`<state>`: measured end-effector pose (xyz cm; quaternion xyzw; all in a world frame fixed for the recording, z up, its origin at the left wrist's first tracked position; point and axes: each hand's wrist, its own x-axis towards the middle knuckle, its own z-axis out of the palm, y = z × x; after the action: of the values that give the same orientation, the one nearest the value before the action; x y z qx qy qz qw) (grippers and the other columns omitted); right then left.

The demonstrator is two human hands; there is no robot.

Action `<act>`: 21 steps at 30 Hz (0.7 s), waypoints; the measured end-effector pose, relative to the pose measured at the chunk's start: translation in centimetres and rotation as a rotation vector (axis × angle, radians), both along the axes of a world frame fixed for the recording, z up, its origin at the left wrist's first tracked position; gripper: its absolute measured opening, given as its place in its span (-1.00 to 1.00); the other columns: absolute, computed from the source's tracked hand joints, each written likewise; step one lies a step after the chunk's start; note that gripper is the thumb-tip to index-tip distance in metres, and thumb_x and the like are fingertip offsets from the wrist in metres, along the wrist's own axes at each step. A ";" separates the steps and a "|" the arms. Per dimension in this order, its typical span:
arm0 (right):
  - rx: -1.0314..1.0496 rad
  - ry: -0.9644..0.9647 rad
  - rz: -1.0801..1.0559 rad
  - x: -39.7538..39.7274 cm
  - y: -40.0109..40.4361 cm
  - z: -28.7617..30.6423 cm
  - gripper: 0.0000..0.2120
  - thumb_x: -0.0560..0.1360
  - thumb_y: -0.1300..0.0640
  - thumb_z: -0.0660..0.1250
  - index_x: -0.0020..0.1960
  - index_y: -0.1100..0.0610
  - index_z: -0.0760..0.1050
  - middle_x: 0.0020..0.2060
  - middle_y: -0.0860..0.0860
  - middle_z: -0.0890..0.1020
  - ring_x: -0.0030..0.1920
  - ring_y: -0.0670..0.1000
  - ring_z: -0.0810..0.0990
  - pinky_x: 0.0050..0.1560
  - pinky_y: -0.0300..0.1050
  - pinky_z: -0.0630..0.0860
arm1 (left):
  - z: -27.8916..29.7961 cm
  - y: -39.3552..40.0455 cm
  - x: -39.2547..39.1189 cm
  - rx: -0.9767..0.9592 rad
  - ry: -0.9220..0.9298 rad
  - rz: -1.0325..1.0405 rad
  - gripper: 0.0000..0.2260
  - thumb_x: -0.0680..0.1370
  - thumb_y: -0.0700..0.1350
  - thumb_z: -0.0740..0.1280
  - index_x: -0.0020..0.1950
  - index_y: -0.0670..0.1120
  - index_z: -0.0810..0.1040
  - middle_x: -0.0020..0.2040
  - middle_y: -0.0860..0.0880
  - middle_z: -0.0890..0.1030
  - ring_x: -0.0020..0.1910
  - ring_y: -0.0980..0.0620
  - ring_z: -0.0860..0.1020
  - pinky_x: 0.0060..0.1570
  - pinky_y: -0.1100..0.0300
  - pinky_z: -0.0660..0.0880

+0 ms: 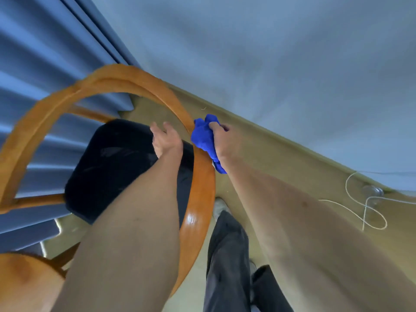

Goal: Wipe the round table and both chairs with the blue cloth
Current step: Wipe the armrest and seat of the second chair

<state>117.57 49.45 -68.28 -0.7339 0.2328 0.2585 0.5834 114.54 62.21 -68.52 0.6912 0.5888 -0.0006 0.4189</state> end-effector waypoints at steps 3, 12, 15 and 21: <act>-0.002 -0.023 0.128 4.0 2.8 1.2 -0.71 0.38 -0.08 0.26 -0.35 0.12 0.49 -0.45 0.02 0.50 -0.36 0.08 0.49 -0.26 0.00 0.49 | 0.5 1.2 3.5 0.060 -0.039 0.024 -0.54 0.65 0.03 0.04 0.55 0.01 0.19 0.34 -0.18 0.50 0.29 -0.21 0.47 0.22 -0.05 0.40; -0.024 0.139 0.364 10.1 7.4 1.1 -0.78 0.24 -0.08 0.31 -0.38 0.06 0.40 -0.46 0.02 0.42 -0.38 0.06 0.41 -0.25 -0.01 0.40 | 1.6 6.4 7.3 0.128 -0.035 0.218 -0.51 0.63 0.07 0.01 0.58 0.20 0.10 0.30 -0.06 0.56 0.27 -0.13 0.50 0.22 -0.09 0.44; -0.036 0.126 0.436 12.7 9.9 1.8 -0.77 0.32 -0.04 0.35 -0.38 0.07 0.42 -0.51 -0.01 0.43 -0.39 0.04 0.45 -0.26 -0.06 0.43 | 1.6 8.1 8.5 0.082 -0.042 0.342 -0.52 0.62 0.08 0.01 0.57 0.21 0.13 0.32 -0.06 0.54 0.29 -0.12 0.48 0.26 -0.12 0.42; -0.067 0.235 0.661 15.2 13.3 2.7 -0.74 0.33 0.07 0.27 -0.47 0.16 0.38 -0.46 0.06 0.37 -0.40 0.08 0.30 -0.32 -0.07 0.29 | 0.8 8.5 8.5 0.115 0.026 0.337 -0.57 0.63 0.07 0.00 0.51 0.27 0.22 0.14 -0.07 0.60 0.11 -0.08 0.56 0.03 0.01 0.48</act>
<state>132.72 62.77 -65.60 -0.7537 0.0566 0.5083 0.4129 123.00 70.74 -67.67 0.6056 0.7008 0.0942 0.3650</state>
